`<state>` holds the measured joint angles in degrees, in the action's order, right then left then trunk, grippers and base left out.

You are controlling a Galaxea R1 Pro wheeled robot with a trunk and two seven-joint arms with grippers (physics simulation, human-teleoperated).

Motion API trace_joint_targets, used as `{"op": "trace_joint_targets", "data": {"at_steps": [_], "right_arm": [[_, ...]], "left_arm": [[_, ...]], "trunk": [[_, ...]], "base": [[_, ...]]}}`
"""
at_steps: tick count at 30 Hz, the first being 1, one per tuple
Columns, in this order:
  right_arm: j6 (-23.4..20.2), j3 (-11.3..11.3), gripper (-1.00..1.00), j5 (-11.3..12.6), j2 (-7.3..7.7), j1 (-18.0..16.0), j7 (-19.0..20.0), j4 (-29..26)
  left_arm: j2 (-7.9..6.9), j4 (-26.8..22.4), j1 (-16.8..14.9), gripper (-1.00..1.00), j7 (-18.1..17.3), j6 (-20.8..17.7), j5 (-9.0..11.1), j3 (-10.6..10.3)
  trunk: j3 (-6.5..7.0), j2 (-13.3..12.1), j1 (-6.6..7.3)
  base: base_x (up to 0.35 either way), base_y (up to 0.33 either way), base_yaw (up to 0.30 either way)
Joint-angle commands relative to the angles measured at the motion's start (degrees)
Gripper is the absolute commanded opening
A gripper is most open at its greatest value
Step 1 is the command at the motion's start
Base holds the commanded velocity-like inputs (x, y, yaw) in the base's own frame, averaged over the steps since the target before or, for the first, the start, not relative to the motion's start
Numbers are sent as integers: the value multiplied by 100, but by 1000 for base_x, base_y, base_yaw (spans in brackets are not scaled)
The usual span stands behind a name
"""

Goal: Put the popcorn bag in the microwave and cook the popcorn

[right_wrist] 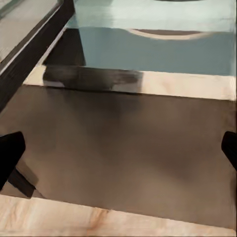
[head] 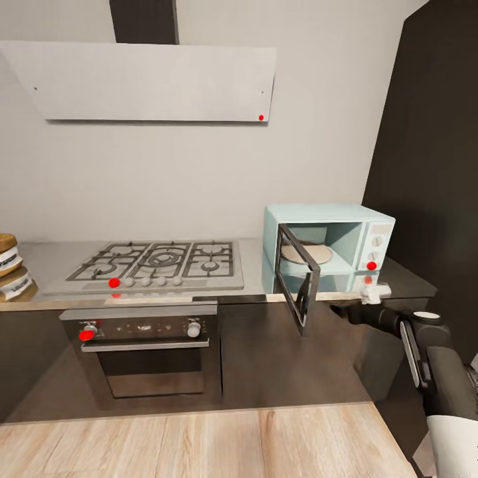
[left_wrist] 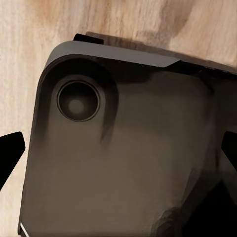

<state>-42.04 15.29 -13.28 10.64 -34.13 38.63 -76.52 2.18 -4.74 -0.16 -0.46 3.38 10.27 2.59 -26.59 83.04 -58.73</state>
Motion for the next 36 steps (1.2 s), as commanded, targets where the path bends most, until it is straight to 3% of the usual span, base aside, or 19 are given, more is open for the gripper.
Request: {"op": "trace_joint_targets", "data": {"at_steps": [1,2,4,7,9,10,11,13,14,15,17,20,23,25,28,36], "right_arm": [[-6,29,100,-173,4,-5,-21,223],[110,95,100,-376,58,-6,-142,932],[635,229,100,-511,156,-6,-238,1907],[1307,305,100,-552,203,-6,-529,3006],[1571,320,100,-562,278,-6,-928,4172],[1994,323,100,-565,358,-6,-1154,5057],[2757,324,100,-563,436,-6,-1411,6216],[3632,312,100,-562,510,16,-1773,7314],[3994,305,100,-560,503,201,-2002,7571],[4163,301,100,-555,497,432,-2139,7670],[4402,293,100,-547,465,1239,-2373,7800],[4580,291,100,-525,401,1793,-2446,7841],[4802,293,100,-519,84,2479,-2471,7846],[4873,294,100,-523,-70,2679,-2534,7851],[4886,291,100,-523,-156,2764,-2654,7853],[4855,322,100,-493,-173,2780,-2739,7846]], "left_arm": [[2,0,-2,100,-2,14,27,24],[2,0,-2,100,0,14,29,29],[2,0,-2,100,2,14,29,25],[2,0,-2,100,2,14,30,23],[2,0,-2,100,-1,14,32,23],[2,1,-2,100,1,14,31,23],[6,0,-2,100,-1,14,29,23],[4,0,-2,100,0,14,28,23],[5,2,-2,100,0,14,28,23],[7,3,-2,100,1,14,29,23],[9,6,-2,100,2,14,29,23],[9,8,-2,100,2,14,30,23],[3,9,-2,100,2,14,34,23],[2,9,-2,100,2,14,34,23],[3,9,-2,100,2,14,34,23],[17,36,-2,100,2,14,19,15]], "trunk": [[-6,3,0],[-6,3,0],[-6,3,0],[-6,3,0],[-6,3,0],[-6,3,0],[-6,3,0],[-6,3,0],[-6,3,0],[-6,3,0],[-6,3,0],[-6,3,0],[-6,3,0],[-6,3,0],[-6,3,0],[-6,3,0]], "base": [[0,0,0],[0,0,0],[0,0,0],[0,0,0],[0,0,0],[0,0,0],[0,0,0],[0,0,0],[0,0,0],[0,0,0],[0,0,0],[0,0,0],[0,0,0],[0,0,0],[0,0,0],[0,0,0]]}}
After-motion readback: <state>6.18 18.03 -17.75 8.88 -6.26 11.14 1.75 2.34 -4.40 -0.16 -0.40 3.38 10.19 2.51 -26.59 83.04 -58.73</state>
